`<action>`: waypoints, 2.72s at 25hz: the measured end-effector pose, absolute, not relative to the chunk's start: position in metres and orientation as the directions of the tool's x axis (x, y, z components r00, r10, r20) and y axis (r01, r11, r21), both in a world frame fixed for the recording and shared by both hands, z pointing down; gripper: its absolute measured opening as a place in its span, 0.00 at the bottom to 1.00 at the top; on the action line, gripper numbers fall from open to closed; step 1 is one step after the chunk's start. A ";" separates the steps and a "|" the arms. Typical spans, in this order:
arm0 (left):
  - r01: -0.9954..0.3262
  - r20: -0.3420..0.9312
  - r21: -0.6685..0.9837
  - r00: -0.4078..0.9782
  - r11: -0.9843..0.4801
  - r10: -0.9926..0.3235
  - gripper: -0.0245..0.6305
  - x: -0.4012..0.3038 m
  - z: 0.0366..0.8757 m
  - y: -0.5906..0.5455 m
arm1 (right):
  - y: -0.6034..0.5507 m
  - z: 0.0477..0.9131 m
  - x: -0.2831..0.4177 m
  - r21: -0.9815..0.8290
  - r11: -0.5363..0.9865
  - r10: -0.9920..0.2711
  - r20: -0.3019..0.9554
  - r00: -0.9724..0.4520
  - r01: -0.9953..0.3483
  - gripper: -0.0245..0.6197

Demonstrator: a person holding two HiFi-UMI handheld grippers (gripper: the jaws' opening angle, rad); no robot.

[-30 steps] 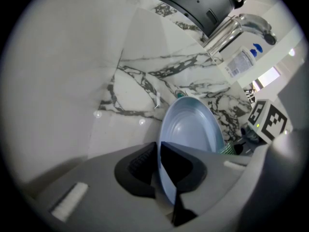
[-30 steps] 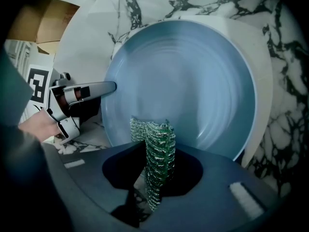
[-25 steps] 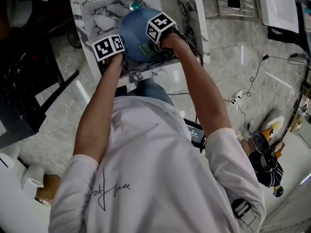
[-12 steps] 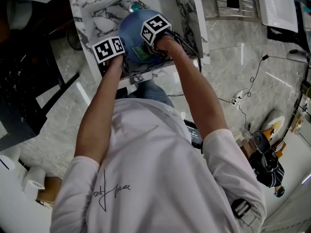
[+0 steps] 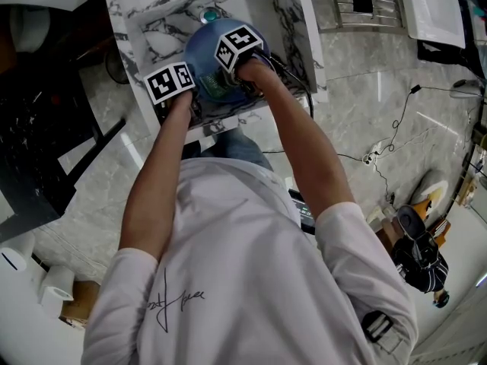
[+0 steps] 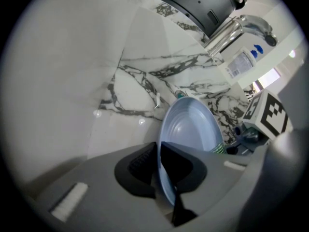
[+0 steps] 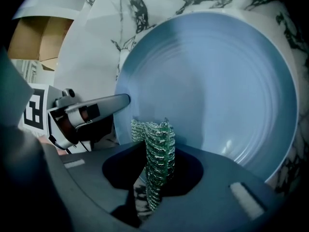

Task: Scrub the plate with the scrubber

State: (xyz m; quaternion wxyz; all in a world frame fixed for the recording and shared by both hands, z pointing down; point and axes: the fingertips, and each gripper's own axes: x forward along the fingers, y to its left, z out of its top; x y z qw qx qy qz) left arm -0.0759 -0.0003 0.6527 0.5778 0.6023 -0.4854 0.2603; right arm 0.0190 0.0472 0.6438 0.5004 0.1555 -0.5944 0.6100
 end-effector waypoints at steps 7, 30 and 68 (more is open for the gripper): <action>-0.886 0.876 0.442 0.392 0.142 -0.281 0.16 -0.076 0.653 0.001 | 0.036 0.642 0.002 -0.633 0.054 0.344 0.737 -0.581 -0.772 0.14; -0.890 0.881 0.435 0.390 0.135 -0.269 0.16 -0.076 0.653 0.002 | -0.023 0.623 -0.005 -0.768 -0.068 0.009 0.638 -0.770 -0.637 0.14; -0.887 0.883 0.437 0.390 0.152 -0.259 0.17 -0.076 0.654 0.005 | -0.048 0.633 0.011 -0.678 0.075 0.112 0.734 -0.670 -0.731 0.15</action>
